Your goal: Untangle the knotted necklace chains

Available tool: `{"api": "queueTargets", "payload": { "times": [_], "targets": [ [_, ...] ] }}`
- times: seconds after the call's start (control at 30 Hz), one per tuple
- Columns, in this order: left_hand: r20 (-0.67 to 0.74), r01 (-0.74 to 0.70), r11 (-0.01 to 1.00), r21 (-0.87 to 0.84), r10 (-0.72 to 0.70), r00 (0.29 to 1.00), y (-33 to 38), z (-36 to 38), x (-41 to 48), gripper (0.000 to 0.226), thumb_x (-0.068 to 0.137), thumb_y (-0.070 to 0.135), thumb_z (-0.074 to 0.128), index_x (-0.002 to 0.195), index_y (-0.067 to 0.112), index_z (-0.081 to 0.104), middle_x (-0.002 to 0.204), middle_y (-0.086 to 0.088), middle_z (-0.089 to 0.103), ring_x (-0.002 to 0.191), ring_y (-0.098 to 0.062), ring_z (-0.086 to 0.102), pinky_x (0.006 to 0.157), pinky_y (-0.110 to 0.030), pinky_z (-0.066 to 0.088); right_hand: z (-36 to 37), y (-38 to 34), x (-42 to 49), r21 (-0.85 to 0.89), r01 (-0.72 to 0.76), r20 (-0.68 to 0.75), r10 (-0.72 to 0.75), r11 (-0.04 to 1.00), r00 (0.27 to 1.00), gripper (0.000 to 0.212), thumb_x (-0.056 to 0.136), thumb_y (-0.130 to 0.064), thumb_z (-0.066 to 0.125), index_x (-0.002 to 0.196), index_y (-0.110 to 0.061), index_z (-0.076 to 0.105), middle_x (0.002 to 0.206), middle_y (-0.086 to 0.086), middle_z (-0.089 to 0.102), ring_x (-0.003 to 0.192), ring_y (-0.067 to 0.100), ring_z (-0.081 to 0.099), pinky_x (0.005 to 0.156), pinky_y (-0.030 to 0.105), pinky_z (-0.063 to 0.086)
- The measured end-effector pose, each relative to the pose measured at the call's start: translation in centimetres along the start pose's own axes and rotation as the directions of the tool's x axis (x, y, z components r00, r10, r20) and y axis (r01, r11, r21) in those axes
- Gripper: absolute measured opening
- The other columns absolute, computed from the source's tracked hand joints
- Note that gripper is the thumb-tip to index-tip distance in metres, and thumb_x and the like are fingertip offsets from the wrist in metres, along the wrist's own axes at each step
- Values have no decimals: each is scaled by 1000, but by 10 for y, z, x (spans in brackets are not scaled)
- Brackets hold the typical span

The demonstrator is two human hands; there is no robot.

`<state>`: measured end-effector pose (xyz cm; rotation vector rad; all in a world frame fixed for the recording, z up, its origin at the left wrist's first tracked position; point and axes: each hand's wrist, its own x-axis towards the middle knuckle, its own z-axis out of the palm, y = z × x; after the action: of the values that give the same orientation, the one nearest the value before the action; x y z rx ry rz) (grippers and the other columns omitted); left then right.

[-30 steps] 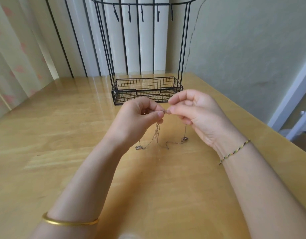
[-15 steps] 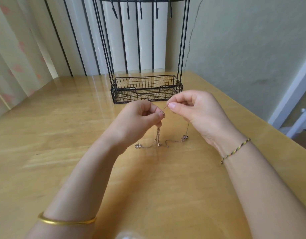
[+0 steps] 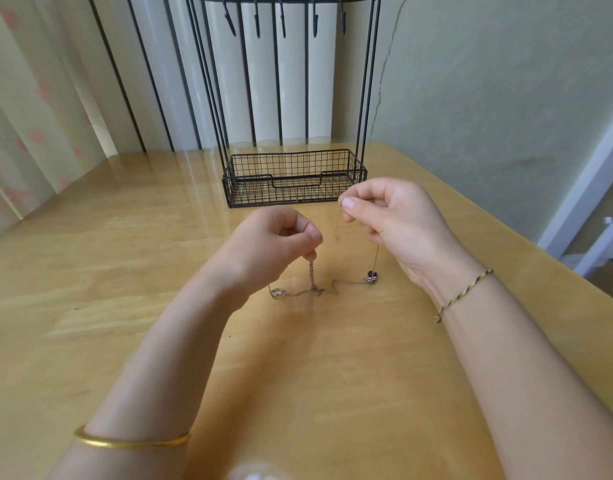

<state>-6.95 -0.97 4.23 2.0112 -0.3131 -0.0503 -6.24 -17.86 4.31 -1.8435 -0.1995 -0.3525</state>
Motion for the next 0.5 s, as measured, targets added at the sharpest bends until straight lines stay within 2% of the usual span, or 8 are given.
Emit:
{"api": "queueTargets", "payload": {
  "times": [0.1,0.23,0.33,0.43,0.5],
  "targets": [
    [-20,27,1000,-4,-27,999,-2,-3,0,10,91,16,61,82,12,65,59,9,64,49,-11,32,46,-23,27,1,1,4,-17,-25,7,26,1000,1000,15,89,-7,59,78,-16,63,70,-3,61,44,-4,45,48,8,32],
    [-74,35,999,-8,-36,997,-3,-8,0,10,90,14,61,81,11,65,61,7,65,46,-10,31,45,-23,27,2,5,13,-159,-74,33,81,984,996,14,88,-6,60,77,-8,67,69,-6,62,45,-10,46,56,15,33],
    [-116,28,999,-18,-30,993,-4,-14,0,10,90,13,61,81,11,66,61,8,65,47,-10,32,46,-24,28,7,15,23,-293,-105,33,120,950,992,14,87,-6,61,75,-7,69,68,-8,62,57,-3,48,58,19,37],
    [-147,16,999,-40,-22,989,-5,-20,-1,10,90,16,61,84,9,66,63,7,66,45,-7,34,46,-23,30,12,24,32,-409,-117,8,131,905,991,16,86,-3,59,76,-9,69,69,-8,62,64,7,52,53,16,40],
    [-171,4,999,-54,-13,985,-6,-23,-2,10,91,17,61,84,10,65,64,7,66,47,-7,35,45,-22,31,14,32,37,-505,-119,8,142,855,990,16,88,-4,58,82,-12,71,77,-6,65,75,11,58,61,15,45]
  ]
}}
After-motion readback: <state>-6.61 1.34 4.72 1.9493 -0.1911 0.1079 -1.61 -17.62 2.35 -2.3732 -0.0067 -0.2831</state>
